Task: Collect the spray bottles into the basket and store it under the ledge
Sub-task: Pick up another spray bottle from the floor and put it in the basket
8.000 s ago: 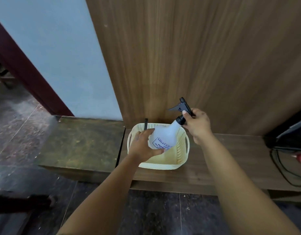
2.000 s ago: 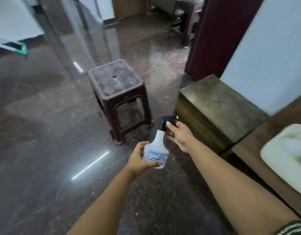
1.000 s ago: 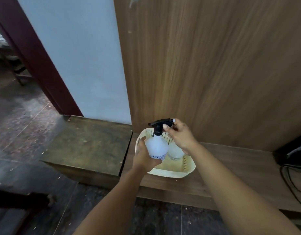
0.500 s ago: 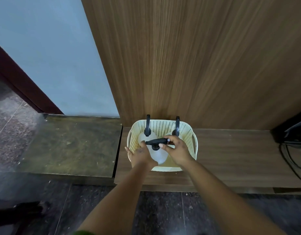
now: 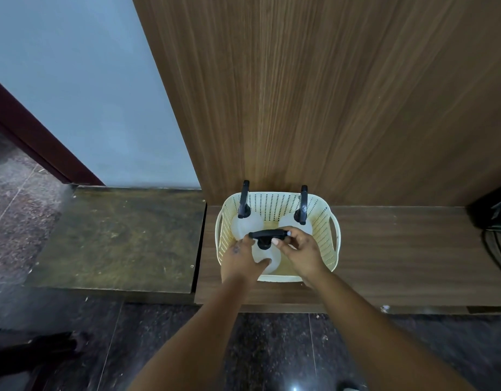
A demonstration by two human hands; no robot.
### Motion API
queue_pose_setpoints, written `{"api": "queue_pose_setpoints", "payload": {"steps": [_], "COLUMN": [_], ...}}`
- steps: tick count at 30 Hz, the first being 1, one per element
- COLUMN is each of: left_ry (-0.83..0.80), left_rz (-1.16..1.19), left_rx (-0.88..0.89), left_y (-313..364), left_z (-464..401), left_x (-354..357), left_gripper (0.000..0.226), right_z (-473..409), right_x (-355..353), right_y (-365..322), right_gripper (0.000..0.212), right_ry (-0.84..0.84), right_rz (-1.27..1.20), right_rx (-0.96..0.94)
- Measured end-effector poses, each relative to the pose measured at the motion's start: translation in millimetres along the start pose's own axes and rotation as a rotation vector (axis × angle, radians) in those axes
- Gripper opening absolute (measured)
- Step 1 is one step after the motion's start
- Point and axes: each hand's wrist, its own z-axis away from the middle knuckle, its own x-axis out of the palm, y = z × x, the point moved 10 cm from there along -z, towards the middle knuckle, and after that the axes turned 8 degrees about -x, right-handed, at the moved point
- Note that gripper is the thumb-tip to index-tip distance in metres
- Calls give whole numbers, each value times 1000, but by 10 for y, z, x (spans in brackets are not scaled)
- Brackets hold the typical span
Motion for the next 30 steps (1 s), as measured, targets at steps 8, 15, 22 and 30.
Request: {"api": "queue_pose_setpoints", "payload": {"steps": [8,15,22,30], "left_ry": [-44,-89,-28,218], "left_rz": [52,26,73,57], "left_rx": [-59,-84,-62,87], "left_y": [8,-79,-48,32], "left_z": [-9,42,217,643], "left_x": [21,15,-154,-350], "left_gripper": [46,52,71,84], "right_z": [-9,95,124,474], "right_x": [48,-8,-51,-513], "right_y": [74,71,-17,-159], "right_gripper": [30,44,62,40], "right_ry": [-41,-71,-101,127], "right_rz": [33,92,265,241], "right_rx": [32,52,33,-30]}}
